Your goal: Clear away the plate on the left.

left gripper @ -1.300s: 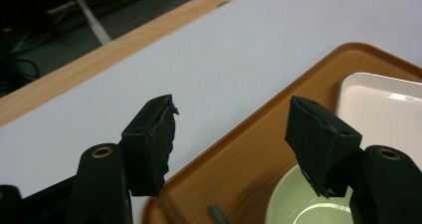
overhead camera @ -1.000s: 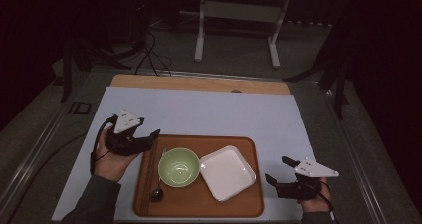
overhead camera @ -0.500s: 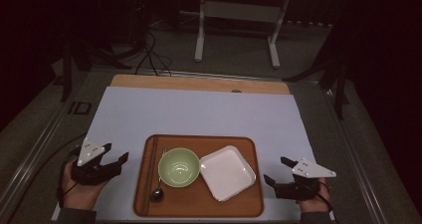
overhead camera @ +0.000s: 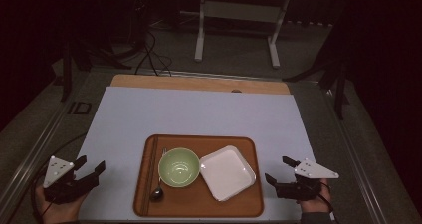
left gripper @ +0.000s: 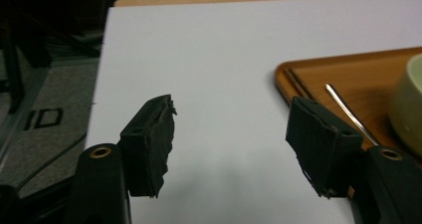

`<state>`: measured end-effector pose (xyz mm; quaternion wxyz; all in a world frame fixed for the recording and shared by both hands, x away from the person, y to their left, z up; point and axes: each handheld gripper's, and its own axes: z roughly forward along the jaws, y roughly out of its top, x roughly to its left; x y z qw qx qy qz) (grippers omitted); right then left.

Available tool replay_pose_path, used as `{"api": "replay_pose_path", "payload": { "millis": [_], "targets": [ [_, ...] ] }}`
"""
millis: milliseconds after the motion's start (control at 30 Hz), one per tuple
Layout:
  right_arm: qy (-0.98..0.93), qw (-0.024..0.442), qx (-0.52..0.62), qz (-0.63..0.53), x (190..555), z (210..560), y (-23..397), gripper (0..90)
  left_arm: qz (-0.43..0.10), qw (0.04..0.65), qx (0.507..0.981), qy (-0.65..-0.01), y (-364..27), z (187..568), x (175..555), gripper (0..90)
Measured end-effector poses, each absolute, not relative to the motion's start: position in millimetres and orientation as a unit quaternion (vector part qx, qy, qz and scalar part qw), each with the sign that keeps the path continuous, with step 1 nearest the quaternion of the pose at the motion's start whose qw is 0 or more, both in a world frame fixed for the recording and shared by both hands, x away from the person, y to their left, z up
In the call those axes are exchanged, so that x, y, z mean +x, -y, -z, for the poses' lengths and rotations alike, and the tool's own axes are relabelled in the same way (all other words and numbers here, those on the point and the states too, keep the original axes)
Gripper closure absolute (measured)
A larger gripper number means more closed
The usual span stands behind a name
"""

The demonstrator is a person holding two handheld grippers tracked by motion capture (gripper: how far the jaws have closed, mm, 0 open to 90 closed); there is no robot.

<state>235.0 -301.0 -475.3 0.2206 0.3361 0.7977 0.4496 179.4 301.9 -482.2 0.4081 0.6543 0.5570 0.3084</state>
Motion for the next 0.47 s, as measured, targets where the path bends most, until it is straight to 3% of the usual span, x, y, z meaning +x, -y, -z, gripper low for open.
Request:
{"api": "replay_pose_path", "payload": {
  "millis": [467],
  "targets": [
    [-0.759, 0.254, 0.364, -0.476, 235, 471, 312, 13.7, -0.313, 0.396, 0.646, -0.572, -299, 488, 188, 30.4]
  ]
}}
